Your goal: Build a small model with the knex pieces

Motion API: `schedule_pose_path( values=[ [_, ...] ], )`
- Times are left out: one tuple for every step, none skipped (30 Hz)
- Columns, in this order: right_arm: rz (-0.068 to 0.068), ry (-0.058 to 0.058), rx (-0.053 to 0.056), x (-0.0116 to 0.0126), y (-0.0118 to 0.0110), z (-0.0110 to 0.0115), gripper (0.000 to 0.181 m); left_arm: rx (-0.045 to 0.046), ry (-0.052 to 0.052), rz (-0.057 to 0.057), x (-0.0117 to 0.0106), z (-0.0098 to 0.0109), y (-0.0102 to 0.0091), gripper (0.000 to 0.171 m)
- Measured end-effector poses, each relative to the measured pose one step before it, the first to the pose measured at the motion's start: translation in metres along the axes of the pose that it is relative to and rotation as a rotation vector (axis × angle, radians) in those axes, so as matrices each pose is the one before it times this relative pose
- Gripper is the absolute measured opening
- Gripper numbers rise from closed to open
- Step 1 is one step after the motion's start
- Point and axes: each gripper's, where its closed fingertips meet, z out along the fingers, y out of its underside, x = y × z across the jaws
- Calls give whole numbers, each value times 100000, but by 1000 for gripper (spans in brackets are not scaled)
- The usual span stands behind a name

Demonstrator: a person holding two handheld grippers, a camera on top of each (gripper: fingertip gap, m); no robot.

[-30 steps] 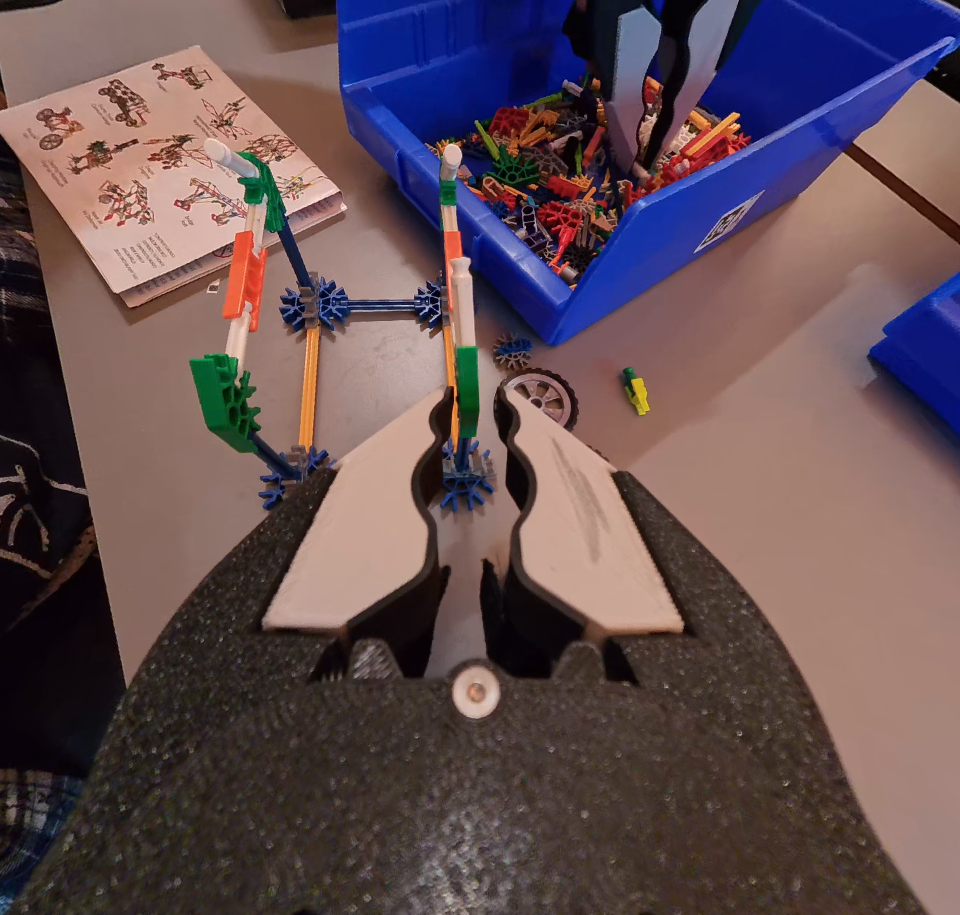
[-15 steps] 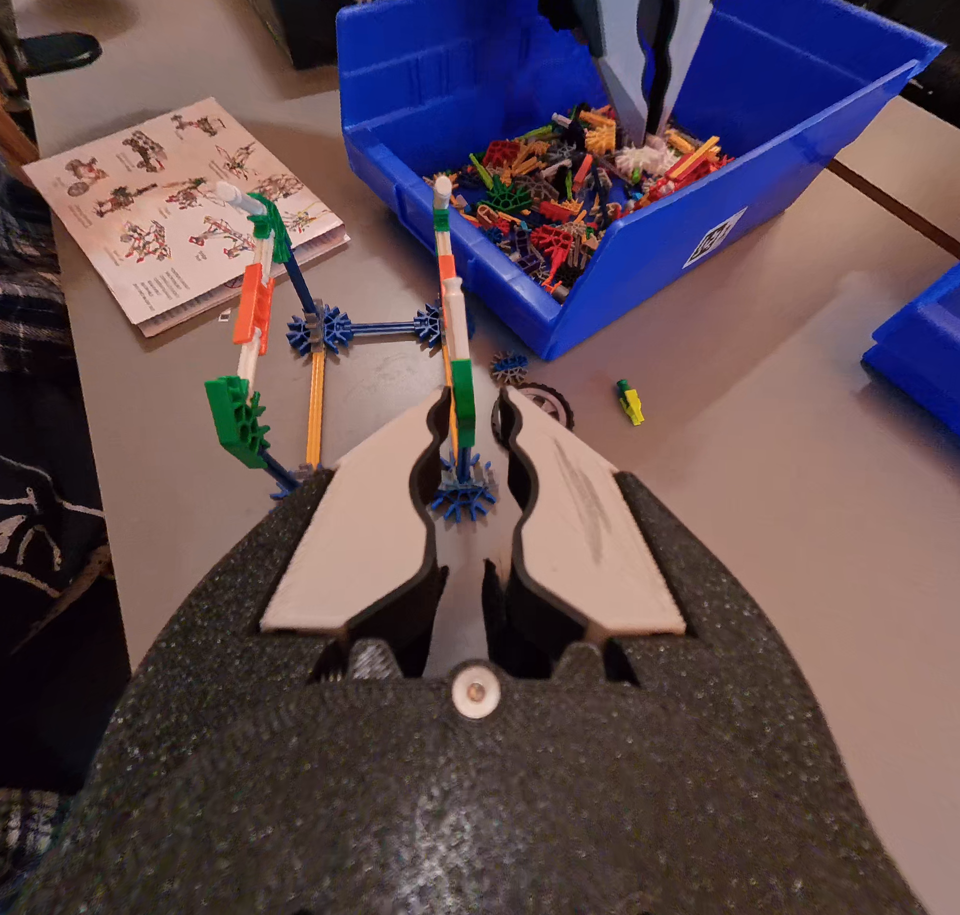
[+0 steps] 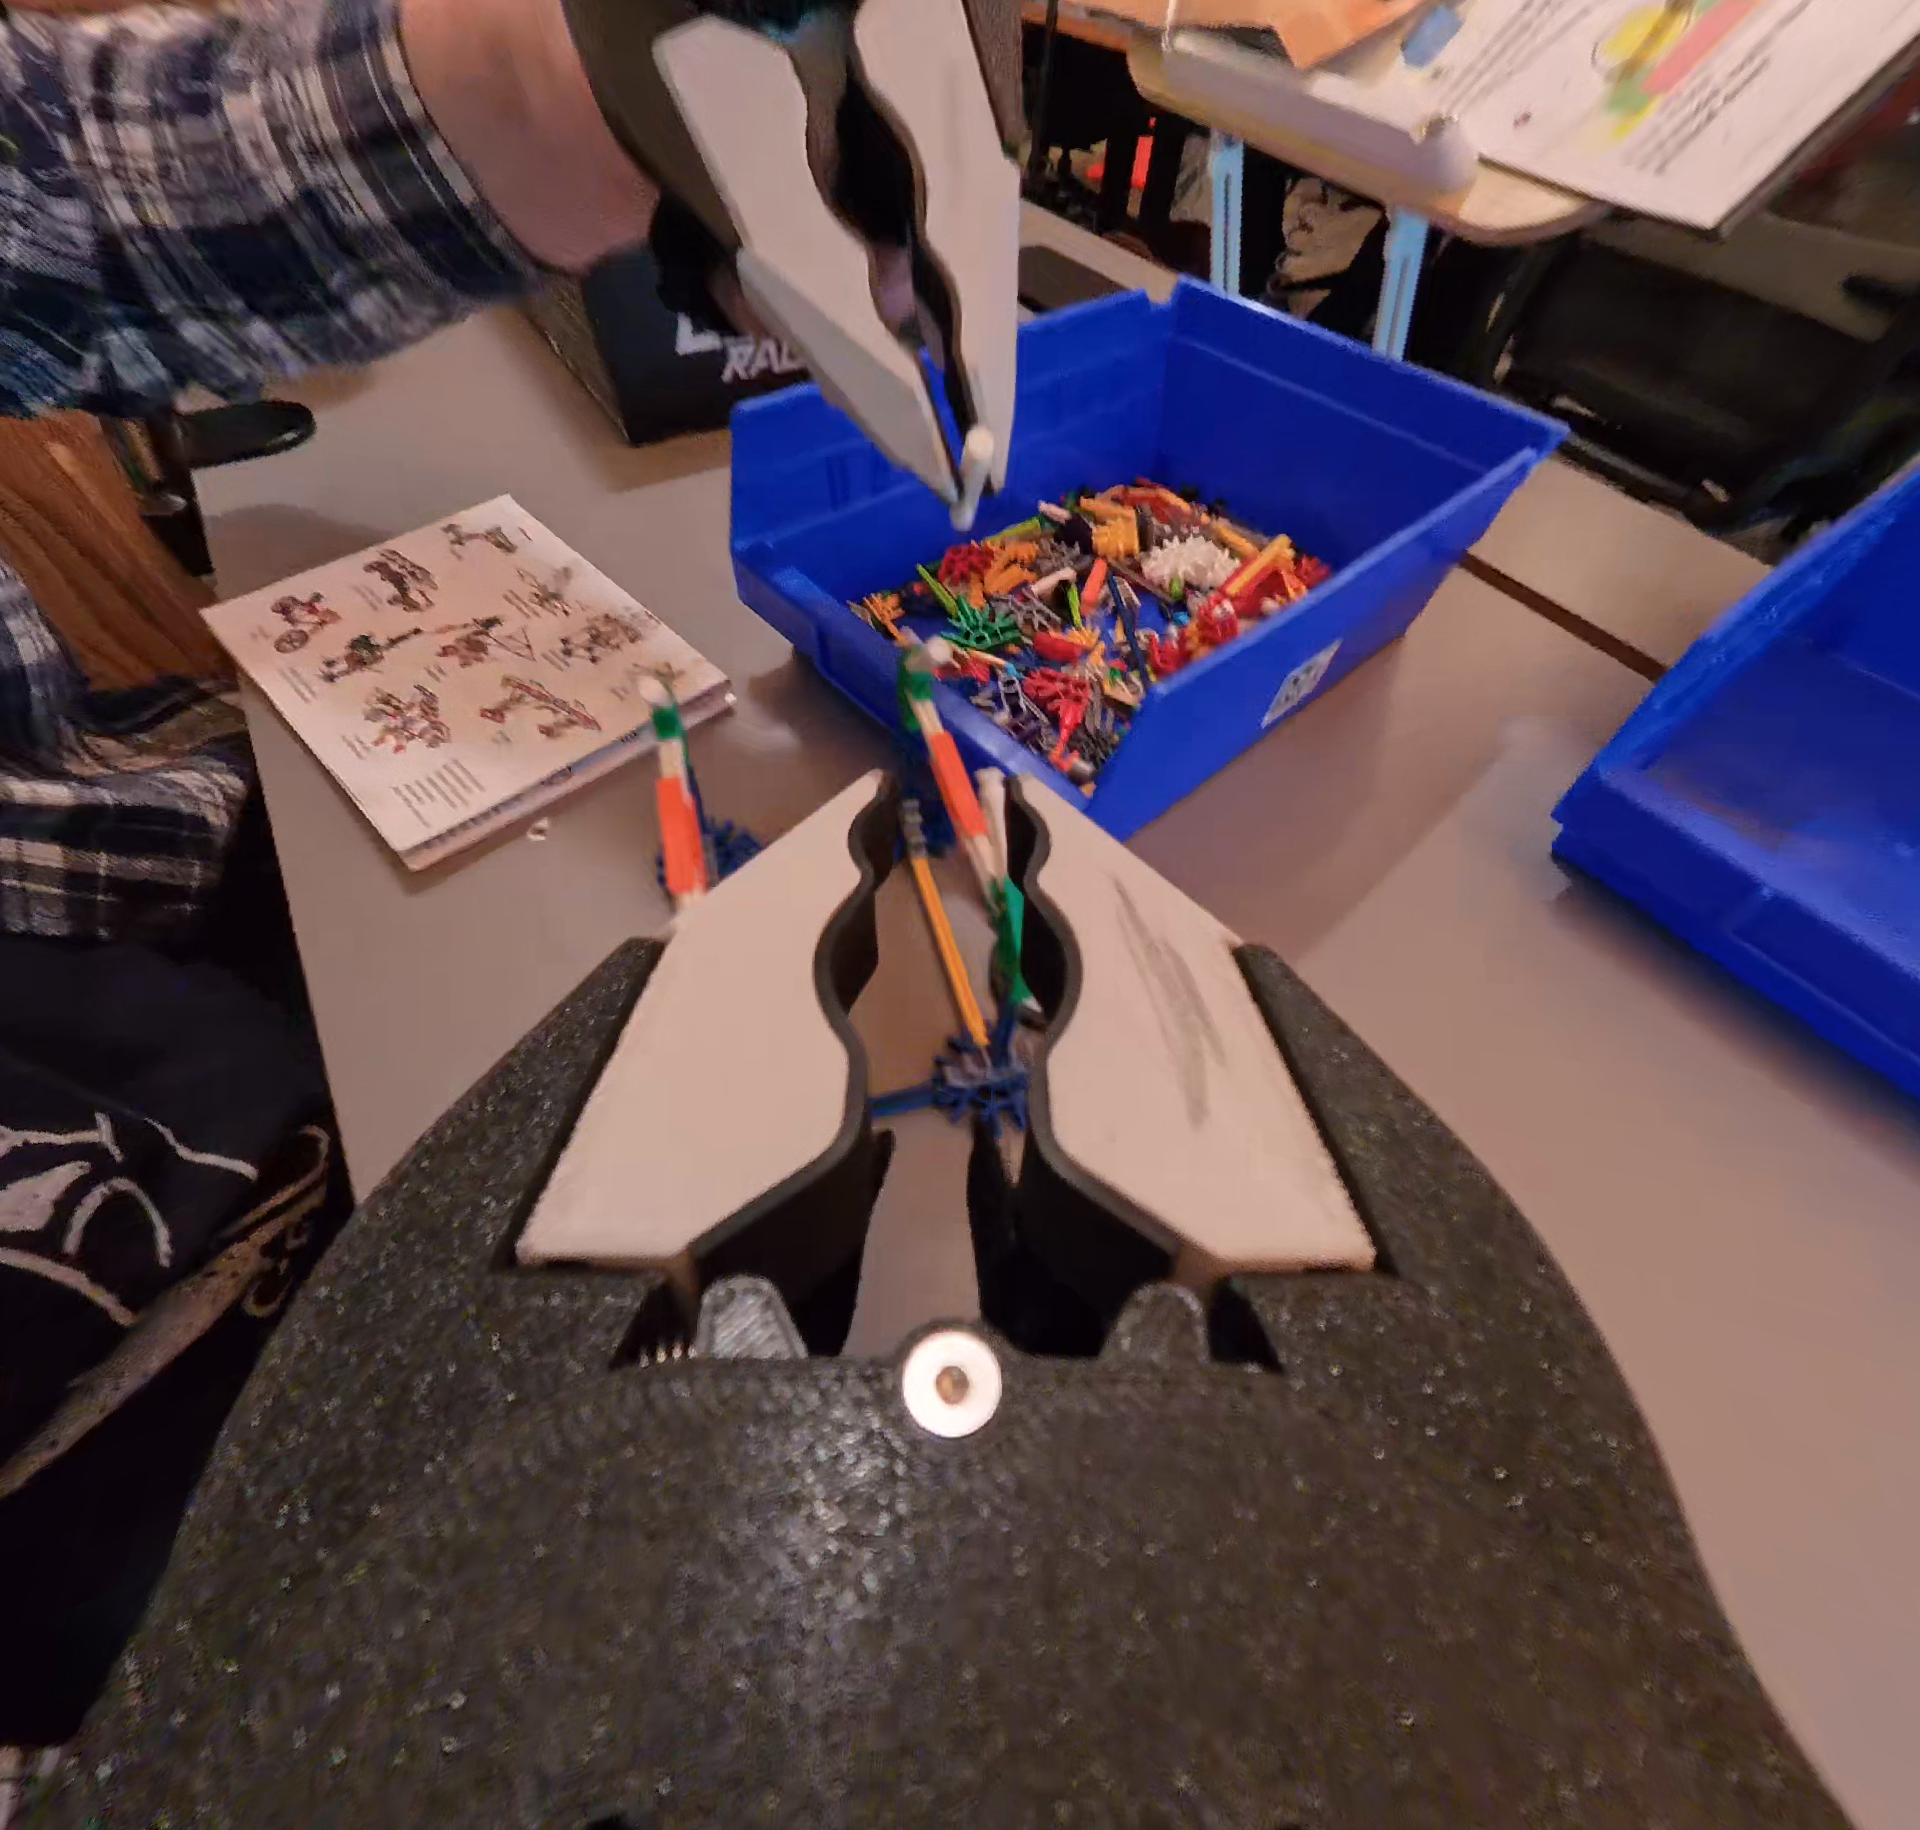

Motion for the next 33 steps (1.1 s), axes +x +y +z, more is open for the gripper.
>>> schedule_pose_path(
  values=[
    [-742,-52,891,-487,-582,1,20,3308,1580,215,840,224,-784,3],
    [-614,1146,791,-232,-548,39,20,2655,1266,1067,717,258,-666,3],
    [91,809,492,-176,-470,99,20,2096,1020,1715,581,247,-546,3],
    [375,-474,488,-301,-383,144,20,2651,305,338,322,215,-577,3],
    [561,-432,683,-215,-318,194,21,3419,1063,-1352,273,164,-647,3],
    [1151,-331,776,-137,-252,211,21,3496,1416,-1169,297,172,-605,3],
    [1533,-644,833,-113,-211,174,22,2829,924,-293,213,176,-463,3],
    [1990,-159,1170,6,-230,111,22,906,1678,-403,293,227,-149,3],
    [2478,170,1666,84,-300,25,22,-774,786,-46,177,275,104,3],
    [2683,-375,1674,26,-315,-35,22,-527,-1361,1937,-24,233,50,3],
    [2281,-794,1558,-55,-284,-54,22,-1111,-472,2015,135,231,80,3],
    [1461,-570,930,-49,-176,-50,22,-1556,-843,2001,72,229,101,3],
    [337,-228,-93,-34,2,-12,21,-1279,-1193,2263,11,213,31,3],
    [-396,160,-939,25,148,5,20,-269,268,1064,157,177,-140,3],
    [-517,746,-903,101,144,5,17,649,329,206,84,135,-267,3],
    [-89,879,-197,166,41,-85,16,-93,-265,-155,-63,138,-107,3],
    [58,-210,-454,15,73,-86,15,-458,-318,93,-116,135,38,3],
    [-157,127,-148,69,37,-131,13,293,736,-65,56,96,-12,3],
    [-362,588,224,129,-3,-151,5,517,430,-566,20,87,-6,3],
    [69,-366,156,-28,17,-71,5,531,366,-712,18,82,-17,3],
    [498,-395,345,-28,14,-37,5,302,585,-386,72,58,-43,3],
    [-71,42,305,36,2,-45,5,-185,-48,625,20,28,-33,3],
    [-307,223,513,33,-28,-63,5,-599,-493,952,-21,19,9,3],
    [241,-166,616,-9,-46,-53,5,-350,-365,579,-14,20,-54,3],
    [601,-389,551,-21,-40,-63,5,-32,89,254,19,17,-78,3],
    [552,-182,747,20,-50,-88,5,226,325,156,35,16,-69,4],
    [780,-234,756,21,-35,-87,5,516,105,-220,-32,1,-91,4],
    [1047,-455,784,1,-25,-77,5,532,248,-411,3,25,-72,4],
    [1071,-388,986,7,-42,-84,5,581,318,-321,32,29,-63,4],
    [982,-273,1018,26,-37,-90,5,584,111,-315,17,39,-74,4],
    [1045,-564,1087,-14,-56,-116,4,349,69,-281,17,49,-24,4],
    [1339,-555,1620,24,-158,-175,4,84,209,-25,59,53,12,4],
    [1507,-479,1649,62,-200,-221,5,-114,-421,158,-25,35,61,5]
  ],
)
